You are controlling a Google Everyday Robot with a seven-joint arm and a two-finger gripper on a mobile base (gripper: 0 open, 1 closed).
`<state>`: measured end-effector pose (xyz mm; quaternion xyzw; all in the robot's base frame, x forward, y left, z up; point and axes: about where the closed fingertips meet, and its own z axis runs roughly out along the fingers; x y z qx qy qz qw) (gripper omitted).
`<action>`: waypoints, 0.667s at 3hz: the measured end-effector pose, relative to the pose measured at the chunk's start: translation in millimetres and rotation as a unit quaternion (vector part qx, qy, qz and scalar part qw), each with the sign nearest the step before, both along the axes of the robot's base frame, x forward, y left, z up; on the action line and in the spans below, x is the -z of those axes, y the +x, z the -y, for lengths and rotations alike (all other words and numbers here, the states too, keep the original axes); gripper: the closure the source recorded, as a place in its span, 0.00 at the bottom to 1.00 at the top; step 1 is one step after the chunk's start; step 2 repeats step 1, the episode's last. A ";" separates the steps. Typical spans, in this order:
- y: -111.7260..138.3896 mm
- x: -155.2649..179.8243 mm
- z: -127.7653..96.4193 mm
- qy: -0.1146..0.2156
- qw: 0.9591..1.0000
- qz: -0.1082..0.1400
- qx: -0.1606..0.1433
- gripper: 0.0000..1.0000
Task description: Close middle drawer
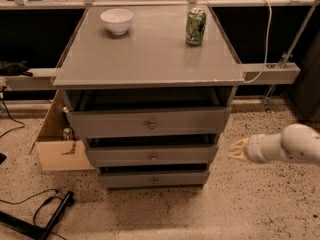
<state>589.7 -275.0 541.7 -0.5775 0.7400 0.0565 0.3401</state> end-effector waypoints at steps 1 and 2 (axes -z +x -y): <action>-22.6 -83.7 42.0 -0.051 0.998 -0.001 -0.029 1.00; -22.6 -83.7 42.0 -0.051 0.998 -0.001 -0.029 1.00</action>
Offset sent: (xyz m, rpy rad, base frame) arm 0.0000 0.0000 0.0000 0.0000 0.0000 0.0000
